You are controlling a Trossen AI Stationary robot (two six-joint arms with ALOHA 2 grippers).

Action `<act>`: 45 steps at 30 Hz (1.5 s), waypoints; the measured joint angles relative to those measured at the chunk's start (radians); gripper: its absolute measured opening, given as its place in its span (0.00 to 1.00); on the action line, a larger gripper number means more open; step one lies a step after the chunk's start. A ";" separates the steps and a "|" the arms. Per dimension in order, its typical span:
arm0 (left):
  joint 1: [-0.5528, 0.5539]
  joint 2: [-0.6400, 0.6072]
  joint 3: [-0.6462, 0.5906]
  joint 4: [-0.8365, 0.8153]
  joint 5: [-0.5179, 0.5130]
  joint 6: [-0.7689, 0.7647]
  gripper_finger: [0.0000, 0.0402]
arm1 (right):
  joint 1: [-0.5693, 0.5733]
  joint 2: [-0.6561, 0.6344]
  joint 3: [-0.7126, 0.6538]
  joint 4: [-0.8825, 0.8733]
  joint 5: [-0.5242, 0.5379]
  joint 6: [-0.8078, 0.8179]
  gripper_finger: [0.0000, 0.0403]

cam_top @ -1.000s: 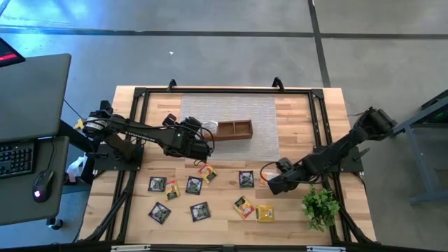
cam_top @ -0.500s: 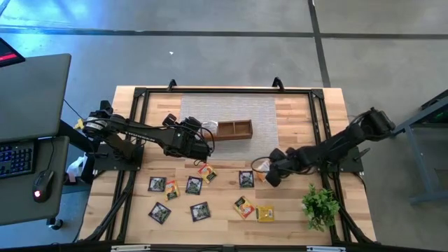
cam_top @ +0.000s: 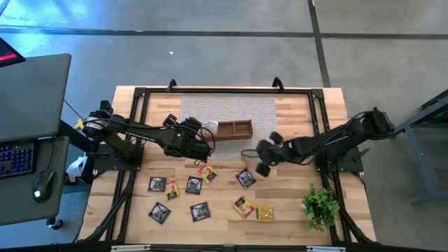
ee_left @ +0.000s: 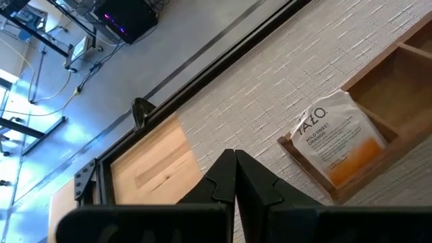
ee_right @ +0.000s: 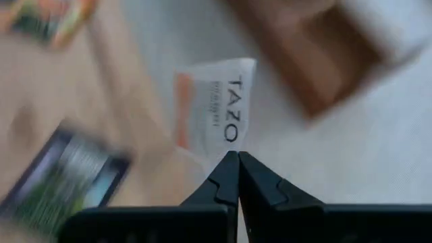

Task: Pick & Place Tea
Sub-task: Put the orange tea bag into the left section of the wooden organizer

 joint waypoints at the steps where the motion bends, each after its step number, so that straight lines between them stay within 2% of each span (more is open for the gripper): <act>1: 0.000 0.000 0.000 0.011 0.002 0.006 0.00 | -0.017 0.000 0.000 0.050 0.036 -0.052 0.00; 5: 0.000 0.000 0.000 0.080 0.024 0.081 0.00 | -0.101 0.000 0.000 0.281 0.081 -0.304 0.00; 10: 0.000 0.000 0.000 0.156 0.029 0.159 0.00 | -0.218 0.014 0.012 0.526 0.007 -0.517 0.00; 16: 0.000 0.000 0.000 0.173 0.033 0.175 0.00 | -0.310 0.139 0.095 0.537 -0.149 -0.607 0.00; 22: 0.000 0.000 0.000 0.171 0.053 0.177 0.00 | -0.332 0.230 0.157 0.521 -0.157 -0.675 0.01; 25: 0.000 0.000 0.000 0.169 0.053 0.180 0.00 | -0.346 0.235 0.184 0.520 -0.178 -0.719 0.06; 29: 0.000 0.000 0.000 0.168 0.053 0.180 0.00 | -0.387 0.235 0.217 0.514 -0.292 -0.677 0.17; 31: 0.000 0.000 0.000 0.165 0.054 0.180 0.00 | -0.410 0.235 0.226 0.494 -0.346 -0.598 0.24; 37: 0.000 0.000 0.000 0.164 0.057 0.180 0.00 | -0.466 0.258 0.184 0.476 -0.417 -0.317 0.42; 41: 0.000 0.000 0.000 0.166 0.057 0.184 0.00 | -0.496 0.307 0.181 0.532 -0.492 -0.248 0.48; 45: 0.000 0.000 0.000 0.165 0.058 0.184 0.00 | -0.505 0.387 0.181 0.635 -0.566 -0.244 0.49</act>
